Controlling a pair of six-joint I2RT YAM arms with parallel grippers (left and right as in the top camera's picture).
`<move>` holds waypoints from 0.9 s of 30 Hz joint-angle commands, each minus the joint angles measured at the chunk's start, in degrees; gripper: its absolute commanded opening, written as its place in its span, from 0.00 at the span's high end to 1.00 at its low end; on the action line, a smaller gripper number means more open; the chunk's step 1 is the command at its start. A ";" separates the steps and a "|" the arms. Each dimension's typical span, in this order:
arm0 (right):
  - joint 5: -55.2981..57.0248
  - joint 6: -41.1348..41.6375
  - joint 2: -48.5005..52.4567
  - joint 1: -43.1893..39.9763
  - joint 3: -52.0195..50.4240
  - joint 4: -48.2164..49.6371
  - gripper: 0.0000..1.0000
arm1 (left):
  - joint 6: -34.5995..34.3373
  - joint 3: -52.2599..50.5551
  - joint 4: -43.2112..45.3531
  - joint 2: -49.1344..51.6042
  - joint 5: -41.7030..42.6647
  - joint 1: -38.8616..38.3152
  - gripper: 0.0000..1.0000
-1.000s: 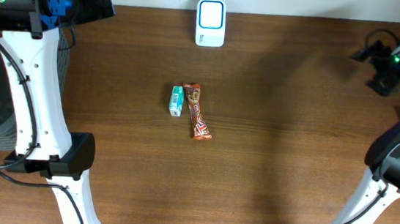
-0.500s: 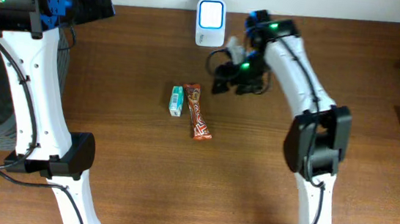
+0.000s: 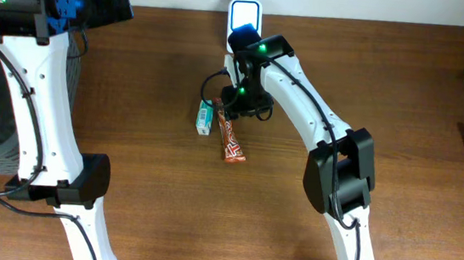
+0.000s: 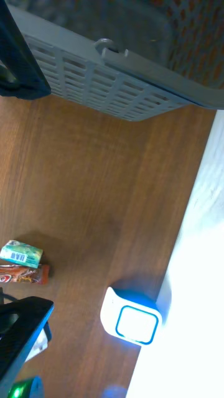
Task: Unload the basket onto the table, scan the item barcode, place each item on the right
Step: 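Reach the right gripper to the red snack bar and grasp it, then raise the red snack bar to the scanner face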
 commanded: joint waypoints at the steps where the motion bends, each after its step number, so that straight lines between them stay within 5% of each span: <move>1: -3.80 0.59 0.90 0.13 -5.40 2.99 0.50 | 0.28 0.28 -0.04 0.35 -0.42 0.26 0.01; 7: -8.90 0.63 0.94 0.35 -14.38 12.57 0.56 | 0.26 0.28 -0.04 0.35 -0.42 0.24 0.01; 10: -8.96 4.72 0.96 0.37 -15.34 13.40 0.92 | 0.28 0.28 -0.04 0.35 -0.42 0.26 0.01; 11: -9.42 6.97 0.61 0.31 -15.17 13.31 0.96 | 0.26 0.28 -0.04 0.35 -0.42 0.26 0.01; 19: -18.95 7.69 -0.52 -6.36 1.90 4.85 0.96 | 0.28 0.28 -0.07 0.35 -0.42 0.26 0.01; 22: -18.08 7.69 -0.52 -8.37 4.42 14.21 0.96 | 0.26 0.28 -0.04 0.35 -0.42 0.26 0.01; 27: 8.55 7.69 0.09 -7.13 4.20 35.54 0.96 | 0.28 0.28 -0.04 0.35 -0.42 0.26 0.01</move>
